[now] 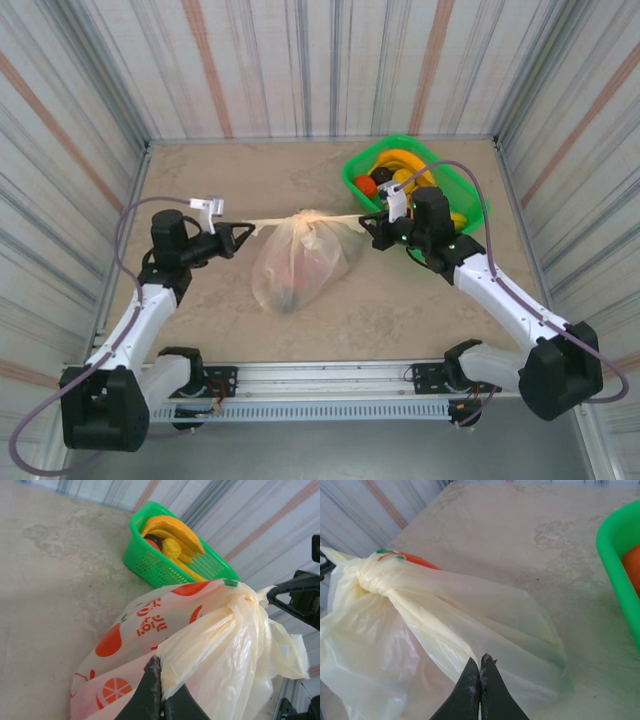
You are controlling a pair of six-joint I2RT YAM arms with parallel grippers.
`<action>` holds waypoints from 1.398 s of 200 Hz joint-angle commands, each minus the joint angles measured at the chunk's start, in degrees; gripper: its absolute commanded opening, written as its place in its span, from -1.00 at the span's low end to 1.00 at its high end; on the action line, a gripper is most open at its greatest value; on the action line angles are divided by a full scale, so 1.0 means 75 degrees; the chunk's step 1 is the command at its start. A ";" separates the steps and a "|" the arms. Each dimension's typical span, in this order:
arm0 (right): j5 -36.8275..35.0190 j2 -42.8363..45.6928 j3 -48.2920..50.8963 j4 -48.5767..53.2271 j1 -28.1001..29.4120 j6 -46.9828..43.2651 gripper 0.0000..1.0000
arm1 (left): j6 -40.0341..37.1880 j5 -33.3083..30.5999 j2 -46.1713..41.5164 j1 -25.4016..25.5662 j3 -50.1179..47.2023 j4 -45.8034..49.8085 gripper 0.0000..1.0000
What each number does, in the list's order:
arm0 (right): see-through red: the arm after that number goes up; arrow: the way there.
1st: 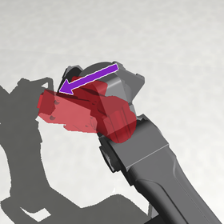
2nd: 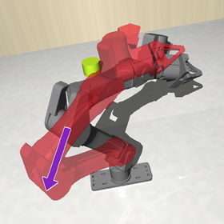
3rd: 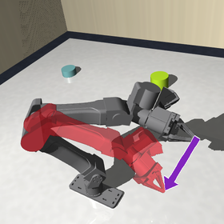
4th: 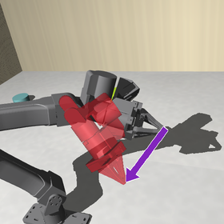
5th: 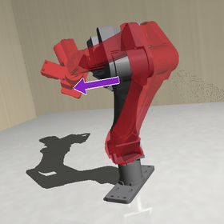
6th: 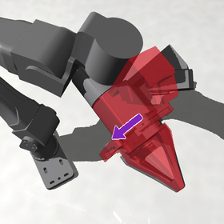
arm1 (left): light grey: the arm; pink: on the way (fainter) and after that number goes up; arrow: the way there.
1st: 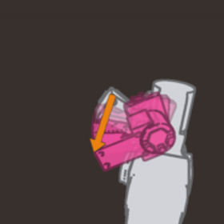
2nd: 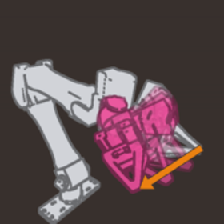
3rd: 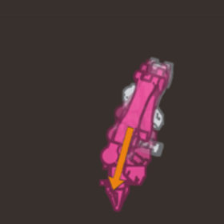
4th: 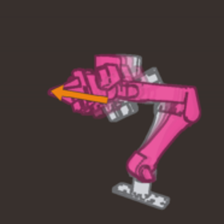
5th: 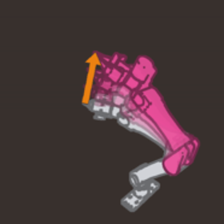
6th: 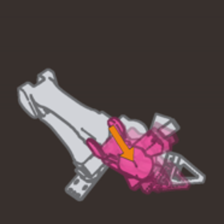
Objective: Place the fake fruits into the plastic bag and tie a complex knot
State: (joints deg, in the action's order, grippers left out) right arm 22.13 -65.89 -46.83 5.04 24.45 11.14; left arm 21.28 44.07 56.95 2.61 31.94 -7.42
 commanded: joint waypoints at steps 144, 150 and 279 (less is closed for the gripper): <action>-0.0480 0.0105 0.0789 -0.0133 -0.1174 0.0406 -1.00 | 0.0561 -0.1077 -0.0176 -0.0922 -0.0477 -0.0100 -1.00; -0.0449 0.0110 0.0784 -0.0133 -0.1174 0.0409 -1.00 | 0.0579 -0.1052 -0.0186 -0.0922 -0.0477 -0.0112 -1.00; 0.1076 0.1045 0.0097 0.0319 -0.1217 -0.0751 0.23 | 0.0936 -0.0839 -0.1699 -0.0923 0.0198 0.0297 0.33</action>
State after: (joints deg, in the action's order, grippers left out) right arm 31.29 -61.76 -42.54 3.51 15.73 9.30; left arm 29.39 41.69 48.73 -4.16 30.15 -8.45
